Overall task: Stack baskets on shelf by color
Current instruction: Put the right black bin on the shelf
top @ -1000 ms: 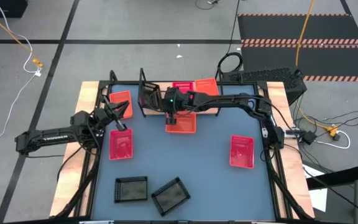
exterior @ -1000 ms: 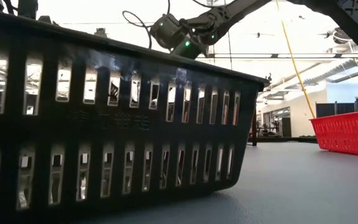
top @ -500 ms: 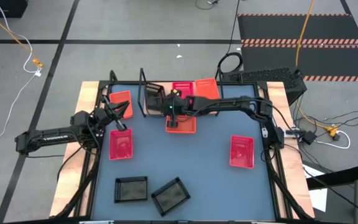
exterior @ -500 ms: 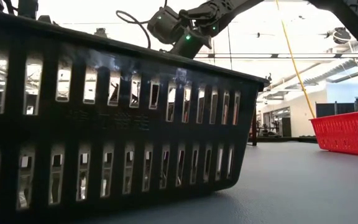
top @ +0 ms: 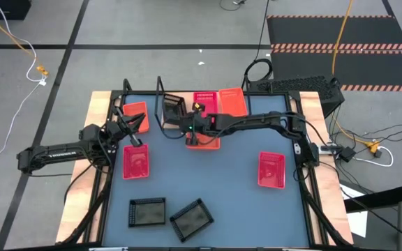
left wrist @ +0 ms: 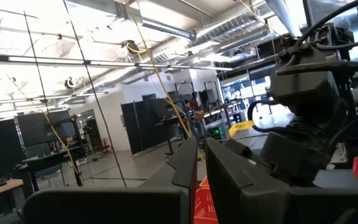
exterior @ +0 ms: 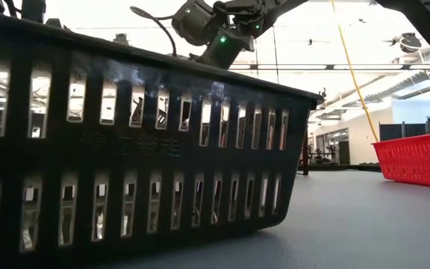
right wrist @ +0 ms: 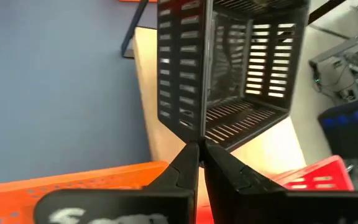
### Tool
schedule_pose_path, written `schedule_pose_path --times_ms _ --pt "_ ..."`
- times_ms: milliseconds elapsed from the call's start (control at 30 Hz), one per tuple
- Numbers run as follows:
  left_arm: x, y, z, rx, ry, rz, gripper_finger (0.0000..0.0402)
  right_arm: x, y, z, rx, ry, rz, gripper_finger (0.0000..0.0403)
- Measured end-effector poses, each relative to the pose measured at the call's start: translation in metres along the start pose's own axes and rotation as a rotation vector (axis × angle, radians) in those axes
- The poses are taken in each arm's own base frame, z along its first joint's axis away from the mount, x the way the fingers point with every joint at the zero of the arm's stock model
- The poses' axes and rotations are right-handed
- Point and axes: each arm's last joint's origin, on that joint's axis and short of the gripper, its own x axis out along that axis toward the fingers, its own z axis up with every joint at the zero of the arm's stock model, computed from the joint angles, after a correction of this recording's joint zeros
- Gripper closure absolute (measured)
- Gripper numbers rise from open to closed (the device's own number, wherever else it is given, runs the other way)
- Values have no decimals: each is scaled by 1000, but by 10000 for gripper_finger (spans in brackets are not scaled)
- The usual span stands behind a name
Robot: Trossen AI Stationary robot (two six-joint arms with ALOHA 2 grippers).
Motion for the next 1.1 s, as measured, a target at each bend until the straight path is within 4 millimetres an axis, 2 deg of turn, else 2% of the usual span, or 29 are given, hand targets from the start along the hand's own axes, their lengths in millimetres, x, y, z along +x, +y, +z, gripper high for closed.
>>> schedule_pose_path --times_ms 167,300,567,967,1100 --pt "0 0 0 0 0 0 364 0 0 1 81 -7 -1 392" --pt "0 0 0 0 2 0 364 0 -1 0 63 -3 -9 392" --pt "0 0 -1 6 7 -2 364 1 -8 -3 6 47 -153 392" --pt "0 -1 -2 -12 16 -5 364 3 -4 -3 49 36 -98 391" --pt "0 -1 -2 -17 27 -9 364 10 -1 -6 66 45 -93 377"
